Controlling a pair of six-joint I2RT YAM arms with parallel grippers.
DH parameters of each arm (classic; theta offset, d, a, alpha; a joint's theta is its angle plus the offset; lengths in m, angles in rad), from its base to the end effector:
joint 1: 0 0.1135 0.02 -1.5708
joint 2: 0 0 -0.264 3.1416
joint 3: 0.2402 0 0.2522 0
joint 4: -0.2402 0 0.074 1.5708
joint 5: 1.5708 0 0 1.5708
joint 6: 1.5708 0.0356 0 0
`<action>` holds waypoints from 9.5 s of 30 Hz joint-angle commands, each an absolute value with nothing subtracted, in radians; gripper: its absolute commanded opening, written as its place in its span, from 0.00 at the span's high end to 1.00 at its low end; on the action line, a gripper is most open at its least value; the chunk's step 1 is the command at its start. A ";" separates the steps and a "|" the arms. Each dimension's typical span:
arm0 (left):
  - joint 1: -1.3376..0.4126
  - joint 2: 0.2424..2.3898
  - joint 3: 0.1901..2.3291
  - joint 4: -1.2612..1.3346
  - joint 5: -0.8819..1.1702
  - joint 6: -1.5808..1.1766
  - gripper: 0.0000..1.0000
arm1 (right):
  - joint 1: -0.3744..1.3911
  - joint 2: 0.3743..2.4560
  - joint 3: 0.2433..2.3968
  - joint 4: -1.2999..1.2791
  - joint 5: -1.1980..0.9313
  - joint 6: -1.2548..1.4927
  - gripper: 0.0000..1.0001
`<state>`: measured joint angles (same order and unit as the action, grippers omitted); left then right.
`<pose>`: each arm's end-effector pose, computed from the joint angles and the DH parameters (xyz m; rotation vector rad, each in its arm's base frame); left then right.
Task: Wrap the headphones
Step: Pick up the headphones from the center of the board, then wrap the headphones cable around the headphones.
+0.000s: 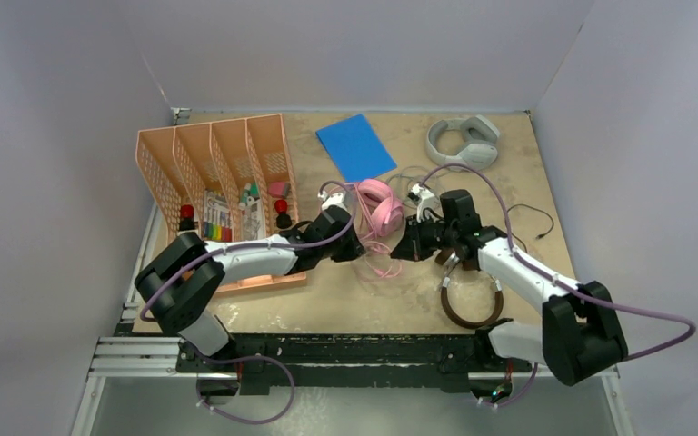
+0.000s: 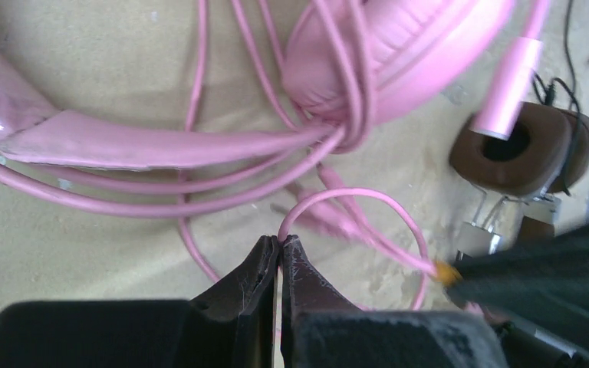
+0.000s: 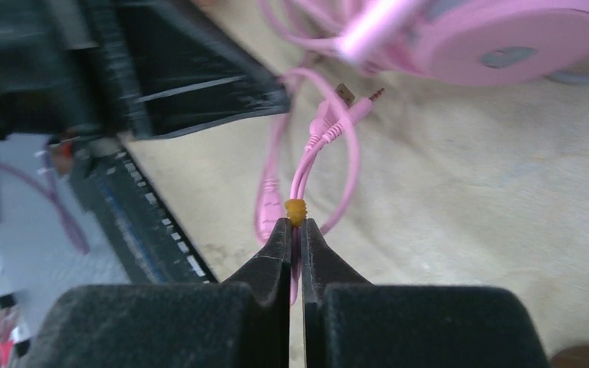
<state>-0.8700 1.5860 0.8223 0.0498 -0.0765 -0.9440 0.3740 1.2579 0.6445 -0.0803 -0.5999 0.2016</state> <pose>0.2118 -0.2468 0.1797 -0.1325 2.4300 -0.8180 0.2282 0.1112 0.2066 -0.5260 2.2442 0.9802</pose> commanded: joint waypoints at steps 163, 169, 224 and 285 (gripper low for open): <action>-0.696 1.242 1.355 -0.065 -0.823 -0.612 1.00 | 0.385 0.907 0.906 -0.032 -0.323 0.241 0.35; -0.697 1.157 1.422 -0.126 -0.804 -0.678 1.00 | 0.388 1.033 0.685 0.480 -0.465 0.372 0.07; -0.697 1.191 1.568 0.064 -0.994 -0.526 1.00 | 0.771 1.610 0.506 1.132 -0.394 0.572 1.00; -0.758 0.980 1.248 -0.568 -0.309 -0.367 1.00 | 0.585 1.405 1.418 -0.199 -0.334 -0.267 0.67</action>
<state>-0.7597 1.0260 1.2446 -0.6609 -0.3870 -0.2825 0.6254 1.3769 1.3880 -0.2653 -0.1585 -0.3286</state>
